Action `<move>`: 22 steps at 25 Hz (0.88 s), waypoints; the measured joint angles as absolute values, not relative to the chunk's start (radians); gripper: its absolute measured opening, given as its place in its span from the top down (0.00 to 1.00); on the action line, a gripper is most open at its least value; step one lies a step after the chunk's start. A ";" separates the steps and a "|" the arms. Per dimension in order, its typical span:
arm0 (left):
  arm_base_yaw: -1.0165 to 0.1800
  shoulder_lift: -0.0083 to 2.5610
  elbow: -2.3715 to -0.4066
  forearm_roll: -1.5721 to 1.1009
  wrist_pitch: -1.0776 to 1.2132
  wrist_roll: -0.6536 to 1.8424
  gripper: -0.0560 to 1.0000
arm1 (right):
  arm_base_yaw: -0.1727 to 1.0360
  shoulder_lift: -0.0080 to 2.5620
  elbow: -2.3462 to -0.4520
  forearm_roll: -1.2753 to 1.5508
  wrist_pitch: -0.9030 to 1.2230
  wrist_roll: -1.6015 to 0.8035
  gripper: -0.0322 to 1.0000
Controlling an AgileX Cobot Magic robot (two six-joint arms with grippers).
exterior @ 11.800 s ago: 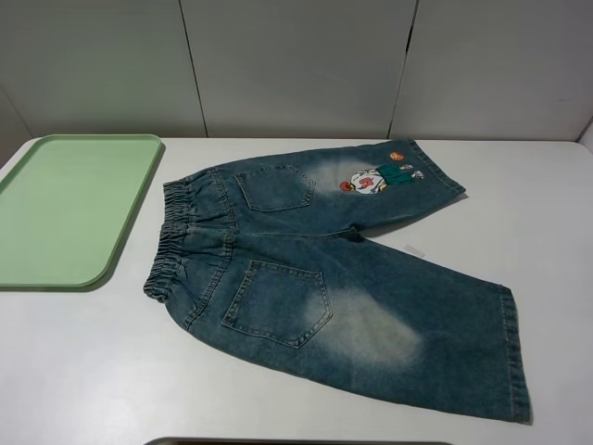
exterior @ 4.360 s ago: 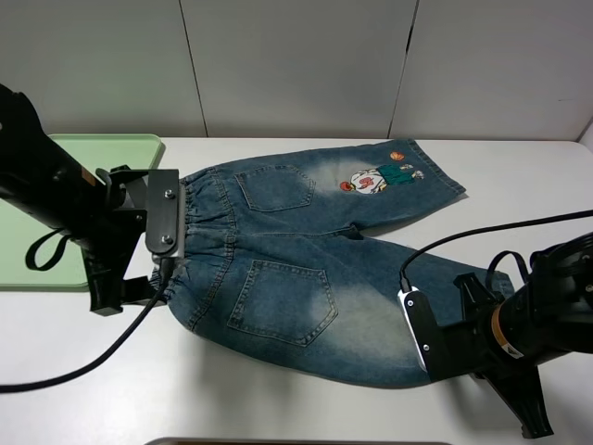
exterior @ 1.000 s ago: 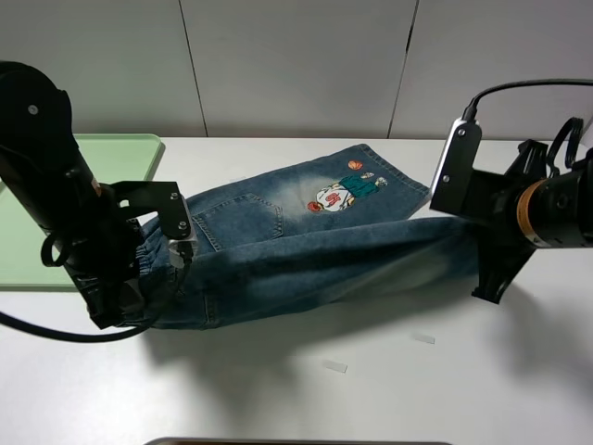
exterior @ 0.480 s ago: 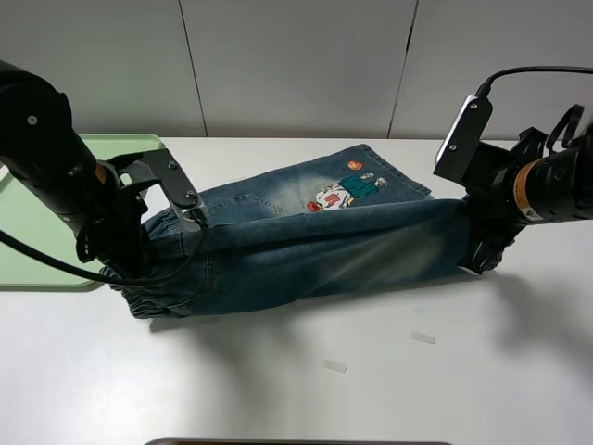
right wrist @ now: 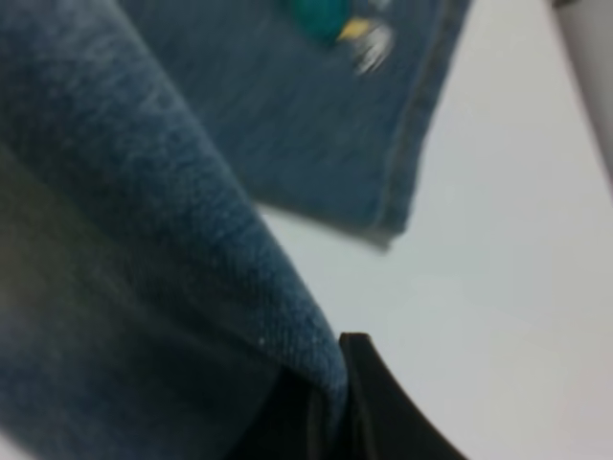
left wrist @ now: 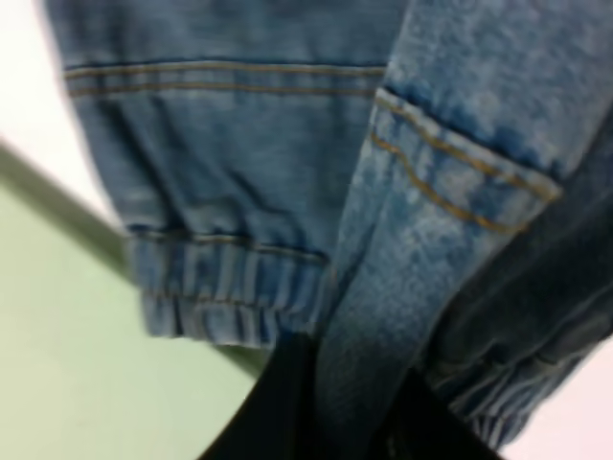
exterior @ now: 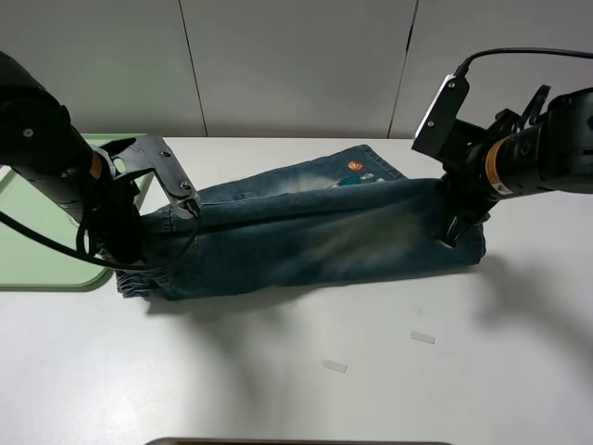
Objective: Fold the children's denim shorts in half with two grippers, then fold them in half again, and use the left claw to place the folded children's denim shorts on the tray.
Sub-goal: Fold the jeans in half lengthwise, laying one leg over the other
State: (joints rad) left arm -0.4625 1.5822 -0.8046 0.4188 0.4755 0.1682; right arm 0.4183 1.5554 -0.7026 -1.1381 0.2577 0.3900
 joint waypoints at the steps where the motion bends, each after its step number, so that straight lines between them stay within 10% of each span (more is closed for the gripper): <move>1: -0.462 1.582 -0.804 0.452 0.472 0.138 0.85 | 0.418 1.560 -0.717 -1.136 0.256 0.394 0.99; 22: -0.326 1.582 -0.804 0.681 0.373 -0.127 0.85 | 0.420 1.790 -0.978 -1.128 0.211 0.403 0.99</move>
